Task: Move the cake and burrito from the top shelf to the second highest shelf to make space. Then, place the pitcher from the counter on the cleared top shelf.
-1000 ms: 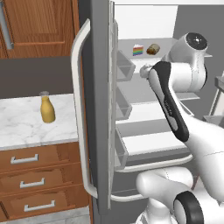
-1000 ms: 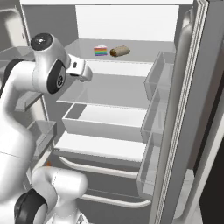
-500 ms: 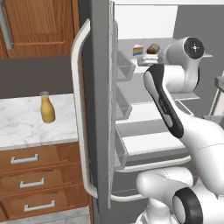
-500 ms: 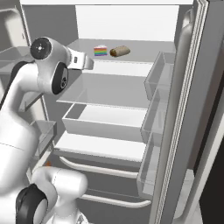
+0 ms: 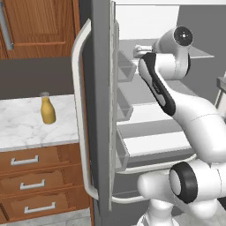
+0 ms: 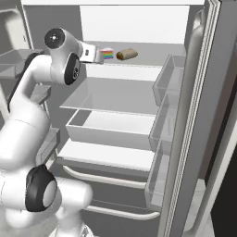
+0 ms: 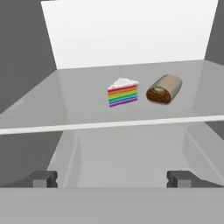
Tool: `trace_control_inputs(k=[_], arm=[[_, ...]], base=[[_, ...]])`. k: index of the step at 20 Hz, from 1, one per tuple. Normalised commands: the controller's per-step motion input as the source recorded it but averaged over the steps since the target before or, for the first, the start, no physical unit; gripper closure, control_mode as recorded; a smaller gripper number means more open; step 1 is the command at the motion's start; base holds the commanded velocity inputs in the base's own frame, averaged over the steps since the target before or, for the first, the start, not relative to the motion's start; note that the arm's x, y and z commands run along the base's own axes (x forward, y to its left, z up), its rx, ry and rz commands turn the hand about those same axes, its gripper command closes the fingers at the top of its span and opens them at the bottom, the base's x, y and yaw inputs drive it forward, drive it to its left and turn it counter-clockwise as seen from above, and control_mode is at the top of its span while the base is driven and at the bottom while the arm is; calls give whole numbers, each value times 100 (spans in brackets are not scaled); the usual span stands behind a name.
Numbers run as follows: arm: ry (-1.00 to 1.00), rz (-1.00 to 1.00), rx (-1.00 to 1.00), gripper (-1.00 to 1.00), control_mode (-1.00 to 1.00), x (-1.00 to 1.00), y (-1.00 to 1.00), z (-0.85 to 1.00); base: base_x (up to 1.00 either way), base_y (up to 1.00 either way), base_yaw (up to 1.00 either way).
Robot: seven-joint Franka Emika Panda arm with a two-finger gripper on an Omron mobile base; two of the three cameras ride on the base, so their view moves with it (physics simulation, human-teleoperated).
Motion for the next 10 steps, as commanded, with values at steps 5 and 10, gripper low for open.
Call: trace_control_inputs(k=[5, 10], arm=[[15, 0, 0, -100, -100, 58, 0, 8], [2, 0, 0, -100, -100, 49, 0, -10]], base=[[0, 0, 0], [0, 0, 0]])
